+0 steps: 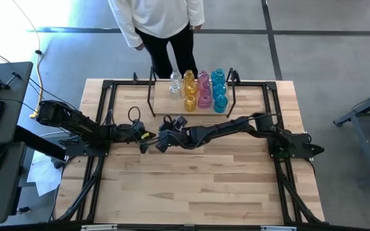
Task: Sort vases onto shelf
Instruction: Put the transparent vase on the shelf aligned with the other transparent vases
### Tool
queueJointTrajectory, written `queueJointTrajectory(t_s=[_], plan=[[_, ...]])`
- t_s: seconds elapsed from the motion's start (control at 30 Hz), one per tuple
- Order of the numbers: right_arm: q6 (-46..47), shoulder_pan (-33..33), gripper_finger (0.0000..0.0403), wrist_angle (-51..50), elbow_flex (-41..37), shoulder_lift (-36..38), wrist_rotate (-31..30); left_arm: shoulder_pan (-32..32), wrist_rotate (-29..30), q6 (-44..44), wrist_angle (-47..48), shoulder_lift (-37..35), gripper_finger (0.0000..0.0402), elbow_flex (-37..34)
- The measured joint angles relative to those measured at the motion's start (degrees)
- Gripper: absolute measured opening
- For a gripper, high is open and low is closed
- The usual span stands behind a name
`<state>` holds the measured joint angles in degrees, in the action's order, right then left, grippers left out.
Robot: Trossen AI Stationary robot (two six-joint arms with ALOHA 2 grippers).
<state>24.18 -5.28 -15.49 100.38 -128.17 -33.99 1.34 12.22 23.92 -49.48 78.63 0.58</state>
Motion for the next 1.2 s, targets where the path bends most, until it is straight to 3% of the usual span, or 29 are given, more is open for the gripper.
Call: queueJointTrajectory(t_s=[0.4,0.8,1.2], plan=[[1.5,0.4,0.0245,1.1,-0.1,-3.3,3.0,0.0,0.1,0.0,-0.3,0.0,0.0000,0.0],[-0.4,0.9,0.0100,1.7,0.1,-3.0,3.7,0.0,-0.1,0.0,-0.3,0.0,0.0000,0.0],[-3.7,2.2,0.0102,1.0,0.1,-2.6,6.1,0.0,-1.1,0.0,-0.2,0.0,0.0000,0.0]])
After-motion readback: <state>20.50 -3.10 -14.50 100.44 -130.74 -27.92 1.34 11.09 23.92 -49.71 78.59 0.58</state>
